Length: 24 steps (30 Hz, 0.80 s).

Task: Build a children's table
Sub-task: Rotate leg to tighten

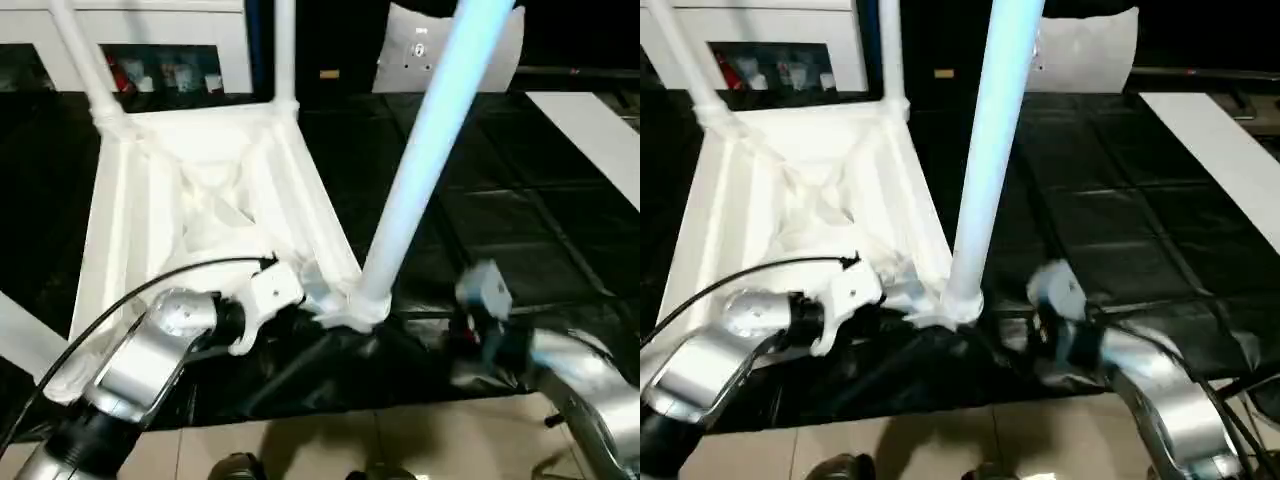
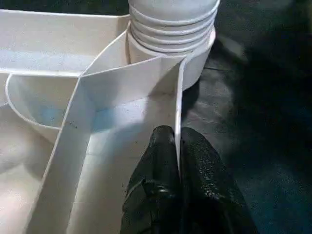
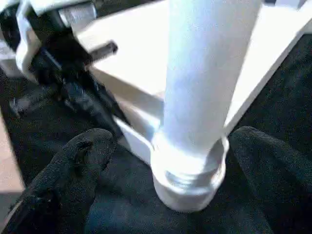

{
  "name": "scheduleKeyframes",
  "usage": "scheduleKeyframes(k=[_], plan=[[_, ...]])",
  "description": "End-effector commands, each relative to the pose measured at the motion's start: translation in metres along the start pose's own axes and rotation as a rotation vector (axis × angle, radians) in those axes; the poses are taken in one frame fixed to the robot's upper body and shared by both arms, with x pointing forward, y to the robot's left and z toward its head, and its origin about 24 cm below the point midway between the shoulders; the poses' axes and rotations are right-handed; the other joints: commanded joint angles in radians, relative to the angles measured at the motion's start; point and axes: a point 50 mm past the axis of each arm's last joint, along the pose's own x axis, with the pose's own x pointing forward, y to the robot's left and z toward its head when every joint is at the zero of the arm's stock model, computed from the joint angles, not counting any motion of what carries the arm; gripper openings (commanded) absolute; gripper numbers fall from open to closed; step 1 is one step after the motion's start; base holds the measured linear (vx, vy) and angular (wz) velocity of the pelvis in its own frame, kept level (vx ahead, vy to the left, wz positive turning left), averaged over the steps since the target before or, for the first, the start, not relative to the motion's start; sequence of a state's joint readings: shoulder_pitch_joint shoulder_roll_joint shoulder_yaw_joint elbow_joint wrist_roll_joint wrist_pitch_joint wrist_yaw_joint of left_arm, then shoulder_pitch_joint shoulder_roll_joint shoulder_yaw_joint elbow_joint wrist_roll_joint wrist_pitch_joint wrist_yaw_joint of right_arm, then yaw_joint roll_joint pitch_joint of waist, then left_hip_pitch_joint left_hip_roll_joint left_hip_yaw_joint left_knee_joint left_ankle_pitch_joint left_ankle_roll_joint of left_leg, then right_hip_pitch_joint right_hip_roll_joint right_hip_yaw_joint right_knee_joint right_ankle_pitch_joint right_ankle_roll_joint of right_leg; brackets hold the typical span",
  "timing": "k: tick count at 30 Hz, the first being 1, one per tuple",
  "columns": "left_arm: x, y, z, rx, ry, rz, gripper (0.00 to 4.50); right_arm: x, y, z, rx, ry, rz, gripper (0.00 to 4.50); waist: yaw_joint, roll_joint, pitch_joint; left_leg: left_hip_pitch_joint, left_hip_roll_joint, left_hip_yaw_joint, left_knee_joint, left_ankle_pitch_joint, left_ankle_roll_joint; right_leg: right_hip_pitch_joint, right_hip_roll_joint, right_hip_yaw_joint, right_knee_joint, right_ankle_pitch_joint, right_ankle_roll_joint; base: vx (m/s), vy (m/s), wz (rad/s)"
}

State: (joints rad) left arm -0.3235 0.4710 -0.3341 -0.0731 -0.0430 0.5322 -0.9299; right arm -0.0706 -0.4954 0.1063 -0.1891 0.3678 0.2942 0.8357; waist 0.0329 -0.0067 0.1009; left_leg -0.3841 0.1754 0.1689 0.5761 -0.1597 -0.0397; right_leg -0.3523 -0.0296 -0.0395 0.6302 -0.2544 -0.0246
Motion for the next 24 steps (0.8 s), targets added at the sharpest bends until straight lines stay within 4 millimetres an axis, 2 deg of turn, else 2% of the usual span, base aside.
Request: scheduleKeyframes(k=[1, 2, 3, 4, 5, 6, 7, 8, 9, 10, 11, 12, 14, 16, 17, 18, 19, 20, 21, 22, 23, 24], plan=[[-0.006, 0.01, -0.002, -0.009, 0.008, 0.07, 0.06, 0.0, -0.004, -0.002, -0.018, 0.021, -0.019, 4.5, 0.012, 0.018, -0.064, 0.017, 0.058, -0.027, -0.054, -0.139, 0.068, 0.031, -0.106, 0.051, -0.08, 0.025, -0.242, 0.0, 0.0, 0.0], [-0.005, 0.011, -0.001, -0.001, 0.004, 0.068, 0.06, 0.0, -0.004, -0.002, -0.021, 0.023, -0.019, 4.5, 0.011, 0.015, -0.065, 0.016, 0.057, -0.027, -0.053, -0.133, 0.07, 0.032, -0.105, 0.051, -0.078, 0.042, -0.245, 0.0, 0.0, 0.0], [-0.005, 0.01, 0.0, 0.016, 0.008, 0.058, 0.06, 0.0, -0.005, -0.001, -0.019, 0.022, -0.02, 4.5, 0.014, 0.019, -0.063, 0.014, 0.057, -0.028, -0.053, -0.128, 0.077, 0.032, -0.107, 0.051, -0.077, 0.059, -0.248, 0.0, 0.0, 0.0], [-0.004, 0.01, 0.0, 0.029, 0.013, 0.05, 0.06, 0.0, -0.005, -0.001, -0.017, 0.021, -0.019, 4.5, 0.014, 0.017, -0.064, 0.014, 0.056, -0.027, -0.052, -0.126, 0.082, 0.034, -0.107, 0.051, -0.077, 0.065, -0.249, 0.0, 0.0, 0.0], [-0.002, 0.01, 0.001, 0.067, 0.004, 0.025, 0.06, 0.0, -0.009, 0.002, -0.017, 0.014, -0.035, 4.5, 0.017, 0.03, -0.062, 0.014, 0.057, -0.029, -0.052, -0.129, 0.082, 0.032, -0.109, 0.051, -0.077, 0.062, -0.25, 0.0, 0.0, 0.0], [-0.001, 0.01, 0.002, 0.077, 0.003, 0.012, 0.06, 0.0, -0.012, 0.004, -0.013, 0.007, -0.042, 4.5, 0.015, 0.038, -0.058, 0.015, 0.056, -0.029, -0.053, -0.151, 0.078, 0.03, -0.106, 0.05, -0.082, 0.041, -0.247, 0.0, 0.0, 0.0], [0.0, 0.01, 0.004, 0.083, 0.002, 0.002, 0.06, -0.001, -0.013, 0.006, -0.011, 0.002, -0.046, 4.5, 0.014, 0.031, -0.057, 0.017, 0.056, -0.028, -0.054, -0.164, 0.075, 0.03, -0.105, 0.05, -0.084, 0.025, -0.246, 0.0, 0.0, 0.0], [0.0, 0.01, 0.004, 0.089, 0.003, -0.003, 0.06, -0.001, -0.013, 0.006, -0.011, 0.002, -0.045, 4.5, 0.015, 0.042, -0.059, 0.018, 0.057, -0.029, -0.055, -0.173, 0.069, 0.031, -0.106, 0.05, -0.083, 0.009, -0.248, 0.0, 0.0, 0.0], [0.001, 0.01, 0.004, 0.104, 0.004, -0.015, 0.06, -0.001, -0.013, 0.007, -0.012, 0.001, -0.042, 4.5, 0.016, 0.043, -0.057, 0.017, 0.055, -0.028, -0.053, -0.173, 0.071, 0.032, -0.107, 0.051, -0.085, -0.002, -0.247, 0.0, 0.0, 0.0], [0.003, 0.01, 0.006, 0.121, 0.004, -0.026, 0.06, -0.003, -0.015, 0.009, -0.015, 0.001, -0.04, 4.5, 0.019, 0.064, -0.056, 0.019, 0.056, -0.028, -0.053, -0.191, 0.065, 0.03, -0.107, 0.051, -0.091, -0.025, -0.245, 0.0, 0.0, 0.0], [0.006, 0.011, 0.006, 0.164, 0.002, -0.05, 0.06, -0.005, -0.013, 0.007, -0.019, 0.013, 0.001, 4.5, 0.021, 0.073, -0.052, 0.015, 0.055, -0.032, -0.051, -0.195, 0.062, 0.031, -0.11, 0.052, -0.088, -0.031, -0.246, 0.0, 0.0, 0.0], [0.008, 0.011, 0.007, 0.203, 0.005, -0.063, 0.06, -0.006, -0.012, 0.006, -0.025, 0.033, 0.028, 4.5, 0.024, 0.051, -0.063, 0.015, 0.052, -0.028, -0.047, -0.168, 0.071, 0.04, -0.107, 0.053, -0.088, -0.023, -0.241, 0.0, 0.0, 0.0], [0.008, 0.01, 0.008, 0.226, 0.002, -0.084, 0.06, -0.005, -0.012, 0.006, -0.021, 0.041, 0.054, 4.5, 0.031, 0.062, -0.062, 0.009, 0.052, -0.026, -0.045, -0.123, 0.091, 0.036, -0.11, 0.052, -0.084, -0.002, -0.235, 0.0, 0.0, 0.0], [0.007, 0.009, 0.01, 0.235, -0.023, -0.113, 0.06, -0.004, -0.014, 0.007, -0.014, 0.04, 0.078, 4.5, 0.032, 0.071, -0.061, 0.011, 0.055, -0.028, -0.045, -0.121, 0.097, 0.031, -0.109, 0.048, -0.083, -0.014, -0.23, 0.0, 0.0, 0.0], [0.005, 0.009, 0.01, 0.243, -0.03, -0.135, 0.06, -0.003, -0.017, 0.007, -0.024, 0.047, 0.084, 4.5, 0.032, 0.071, -0.065, 0.013, 0.057, -0.028, -0.045, -0.125, 0.096, 0.032, -0.108, 0.048, -0.083, -0.018, -0.232, 0.0, 0.0, 0.0], [0.004, 0.009, 0.011, 0.249, -0.032, -0.157, 0.02, -0.002, -0.02, 0.009, -0.031, 0.05, 0.088, 4.32, 0.027, 0.053, -0.059, 0.011, 0.056, -0.025, -0.048, -0.126, 0.096, 0.029, -0.106, 0.048, -0.086, -0.021, -0.233, 0.0, 0.0, 0.0], [0.003, 0.008, 0.011, 0.252, -0.033, -0.176, 0.02, -0.001, -0.022, 0.01, -0.033, 0.048, 0.095, 4.32, 0.031, 0.061, -0.06, 0.013, 0.056, -0.027, -0.047, -0.126, 0.096, 0.028, -0.107, 0.047, -0.081, -0.028, -0.236, 0.0, 0.0, 0.0], [0.001, 0.008, 0.01, 0.261, -0.037, -0.204, 0.0, 0.001, -0.024, 0.012, -0.035, 0.048, 0.107, 4.2, 0.03, 0.053, -0.063, 0.014, 0.058, -0.025, -0.047, -0.118, 0.098, 0.027, -0.108, 0.048, -0.082, -0.028, -0.234, 0.0, 0.0, 0.0], [0.001, 0.008, 0.01, 0.261, -0.037, -0.204, 0.0, 0.001, -0.024, 0.012, -0.035, 0.048, 0.107, 4.2, 0.031, 0.057, -0.063, 0.014, 0.056, -0.026, -0.046, -0.11, 0.101, 0.026, -0.107, 0.047, -0.078, -0.023, -0.237, 0.0, 0.0, 0.0], [-0.001, 0.008, 0.009, 0.282, -0.032, -0.236, 0.0, 0.003, -0.026, 0.012, -0.041, 0.057, 0.14, 4.05, 0.032, 0.051, -0.063, 0.014, 0.06, -0.024, -0.046, -0.101, 0.11, 0.023, -0.107, 0.048, -0.076, 0.001, -0.234, 0.0, 0.0, 0.0], [-0.001, 0.008, 0.009, 0.286, -0.031, -0.245, 0.0, 0.003, -0.027, 0.012, -0.044, 0.062, 0.152, 3.95, 0.033, 0.053, -0.067, 0.012, 0.059, -0.025, -0.044, -0.085, 0.116, 0.025, -0.107, 0.047, -0.071, 0.024, -0.236, 0.0, 0.0, 0.0], [-0.002, 0.008, 0.008, 0.29, -0.027, -0.254, 0.0, 0.004, -0.028, 0.011, -0.048, 0.069, 0.165, 3.86, 0.036, 0.056, -0.072, 0.012, 0.061, -0.024, -0.04, -0.056, 0.129, 0.021, -0.106, 0.047, -0.064, 0.078, -0.238, 0.0, 0.0, 0.0]])
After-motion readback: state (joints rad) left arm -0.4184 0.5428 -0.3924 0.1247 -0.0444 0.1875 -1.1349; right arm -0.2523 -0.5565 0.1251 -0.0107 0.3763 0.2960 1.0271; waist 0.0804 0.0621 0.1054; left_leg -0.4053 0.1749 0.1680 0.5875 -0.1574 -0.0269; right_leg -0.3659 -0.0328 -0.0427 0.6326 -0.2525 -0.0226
